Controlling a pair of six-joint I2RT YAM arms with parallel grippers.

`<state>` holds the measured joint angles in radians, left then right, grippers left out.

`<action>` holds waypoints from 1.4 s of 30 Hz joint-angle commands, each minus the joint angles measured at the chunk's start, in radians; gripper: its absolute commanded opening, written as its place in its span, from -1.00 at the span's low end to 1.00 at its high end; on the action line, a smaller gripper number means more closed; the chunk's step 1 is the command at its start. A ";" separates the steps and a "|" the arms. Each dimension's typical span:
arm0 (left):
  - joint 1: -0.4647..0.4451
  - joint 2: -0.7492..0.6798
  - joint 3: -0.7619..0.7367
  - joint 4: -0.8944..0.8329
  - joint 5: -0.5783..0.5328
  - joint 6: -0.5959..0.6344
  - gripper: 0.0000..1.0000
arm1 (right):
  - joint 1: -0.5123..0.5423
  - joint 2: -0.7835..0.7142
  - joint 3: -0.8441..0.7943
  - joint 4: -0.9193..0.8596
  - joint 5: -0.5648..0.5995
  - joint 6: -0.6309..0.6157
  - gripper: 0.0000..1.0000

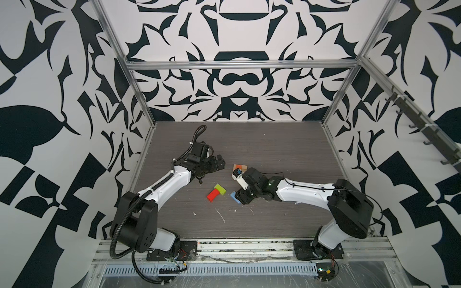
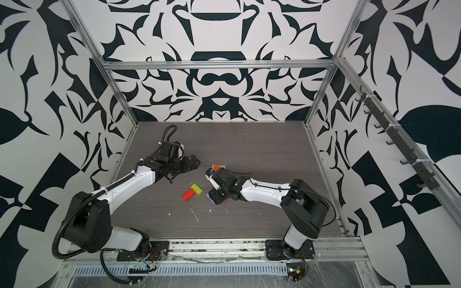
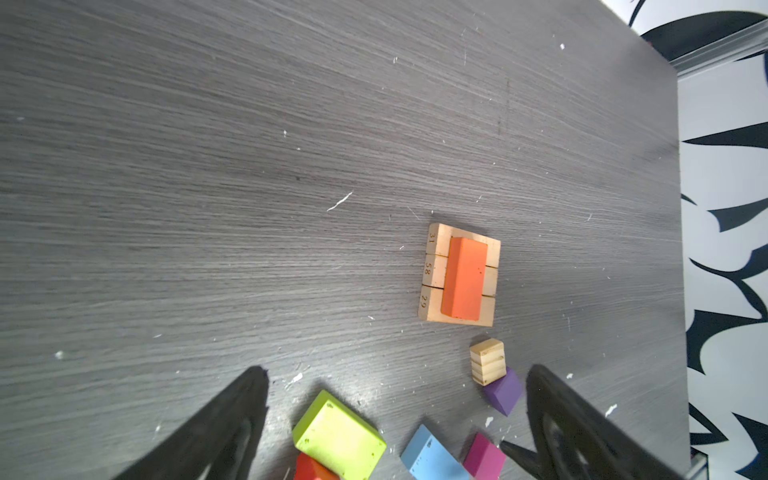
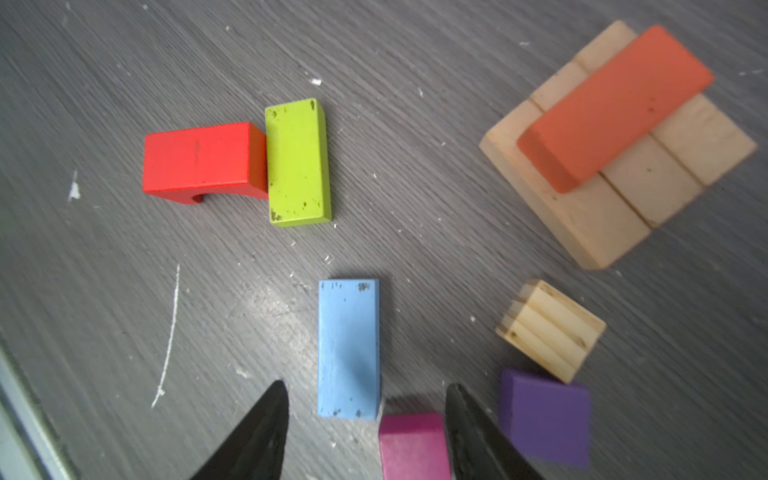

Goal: Build the wood block tower
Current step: 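Raise the left gripper away while the right gripper moves over the light blue block, then close the right gripper on the light blue rectangular block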

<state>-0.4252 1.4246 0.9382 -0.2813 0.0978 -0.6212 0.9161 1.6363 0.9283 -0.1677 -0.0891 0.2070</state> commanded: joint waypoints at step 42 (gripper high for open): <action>0.011 -0.008 -0.032 -0.015 0.034 -0.018 1.00 | 0.066 0.120 0.141 -0.111 0.106 -0.061 -0.44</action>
<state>-0.4191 1.4025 0.9081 -0.2958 0.1204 -0.6323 0.9771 1.8008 1.0477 -0.2817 -0.0010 0.1493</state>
